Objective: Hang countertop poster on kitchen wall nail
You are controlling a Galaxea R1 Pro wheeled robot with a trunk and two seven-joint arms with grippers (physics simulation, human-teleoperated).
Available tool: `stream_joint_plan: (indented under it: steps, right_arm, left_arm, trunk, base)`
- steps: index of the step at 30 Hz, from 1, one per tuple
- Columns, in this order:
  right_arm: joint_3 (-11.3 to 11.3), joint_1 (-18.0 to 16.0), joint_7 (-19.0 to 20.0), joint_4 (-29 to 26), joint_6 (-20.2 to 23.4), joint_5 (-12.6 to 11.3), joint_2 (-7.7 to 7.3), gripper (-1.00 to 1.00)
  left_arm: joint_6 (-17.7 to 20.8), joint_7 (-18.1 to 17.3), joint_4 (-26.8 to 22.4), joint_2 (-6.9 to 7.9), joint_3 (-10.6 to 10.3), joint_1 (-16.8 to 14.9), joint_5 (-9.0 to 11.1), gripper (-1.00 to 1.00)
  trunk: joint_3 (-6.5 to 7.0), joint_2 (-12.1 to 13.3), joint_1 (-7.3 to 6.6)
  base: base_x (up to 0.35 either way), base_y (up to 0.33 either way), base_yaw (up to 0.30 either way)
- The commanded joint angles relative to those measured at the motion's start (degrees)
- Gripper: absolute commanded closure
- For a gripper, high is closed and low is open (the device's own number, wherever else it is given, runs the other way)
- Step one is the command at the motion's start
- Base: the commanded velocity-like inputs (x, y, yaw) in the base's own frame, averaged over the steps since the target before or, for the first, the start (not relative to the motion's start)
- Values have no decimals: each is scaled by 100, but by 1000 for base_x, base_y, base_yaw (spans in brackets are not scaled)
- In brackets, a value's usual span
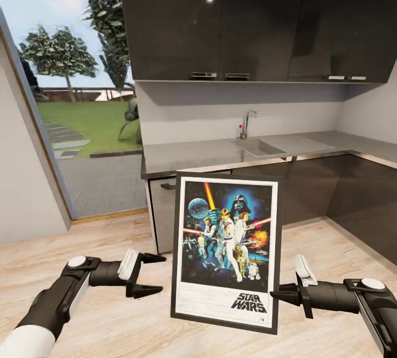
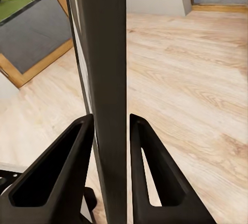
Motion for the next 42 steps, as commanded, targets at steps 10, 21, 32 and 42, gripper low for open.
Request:
stream_joint_plan:
  steps: [10,21,32,42]
  right_arm:
    - [-21,-5,37,-7,68,30,2,100]
    - [-67,-5,37,-23,70,30,-19,100]
    - [-239,-5,31,-31,78,-97,-31,100]
    - [-406,-5,29,-115,70,-154,-23,100]
  left_arm:
    - [51,-18,71,299,330,-4,26,-100]
    - [-292,-2,806,600,1476,-1,9,-100]
    - [-1404,206,3158,860,1946,-2,13,-100]
    - [-2922,3002,5323,717,2527,586,507,-100]
  trunk:
    - [-6,-4,0]
    - [-6,-4,0]
    - [-6,-4,0]
    - [-6,-4,0]
  base:
    - [0,0,0]
    - [0,0,0]
    - [0,0,0]
    - [0,0,0]
